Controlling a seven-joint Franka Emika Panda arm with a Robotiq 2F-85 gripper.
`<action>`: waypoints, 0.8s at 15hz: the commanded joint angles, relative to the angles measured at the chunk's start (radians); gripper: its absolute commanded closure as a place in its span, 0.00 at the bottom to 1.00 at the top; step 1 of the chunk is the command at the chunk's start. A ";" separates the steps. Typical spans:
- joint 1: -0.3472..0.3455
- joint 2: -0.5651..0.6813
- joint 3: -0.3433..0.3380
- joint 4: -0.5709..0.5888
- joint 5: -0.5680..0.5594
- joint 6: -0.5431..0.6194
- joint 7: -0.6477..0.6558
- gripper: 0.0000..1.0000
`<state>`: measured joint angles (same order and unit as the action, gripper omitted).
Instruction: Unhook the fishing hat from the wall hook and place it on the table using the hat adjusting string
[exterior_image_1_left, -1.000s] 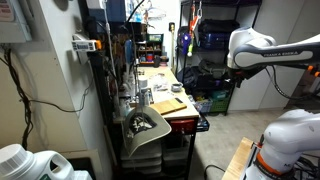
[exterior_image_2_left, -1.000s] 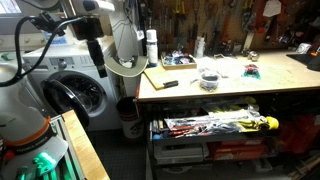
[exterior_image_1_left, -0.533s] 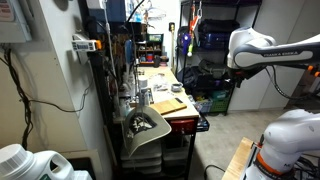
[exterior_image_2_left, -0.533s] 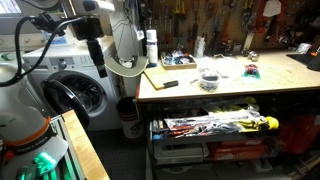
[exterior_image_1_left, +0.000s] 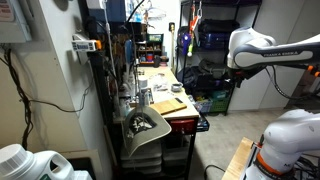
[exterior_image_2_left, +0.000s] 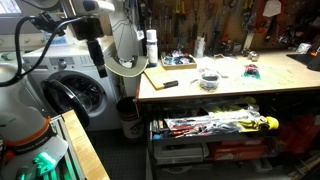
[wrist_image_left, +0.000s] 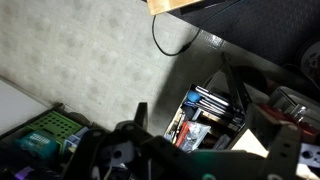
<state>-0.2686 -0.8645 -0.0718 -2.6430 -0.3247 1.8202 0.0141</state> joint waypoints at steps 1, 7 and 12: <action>0.022 0.000 -0.016 0.003 -0.013 -0.007 0.013 0.00; 0.022 0.000 -0.016 0.003 -0.013 -0.007 0.013 0.00; 0.097 0.040 0.027 0.019 -0.028 0.137 -0.017 0.00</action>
<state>-0.2380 -0.8561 -0.0612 -2.6420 -0.3265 1.8663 0.0114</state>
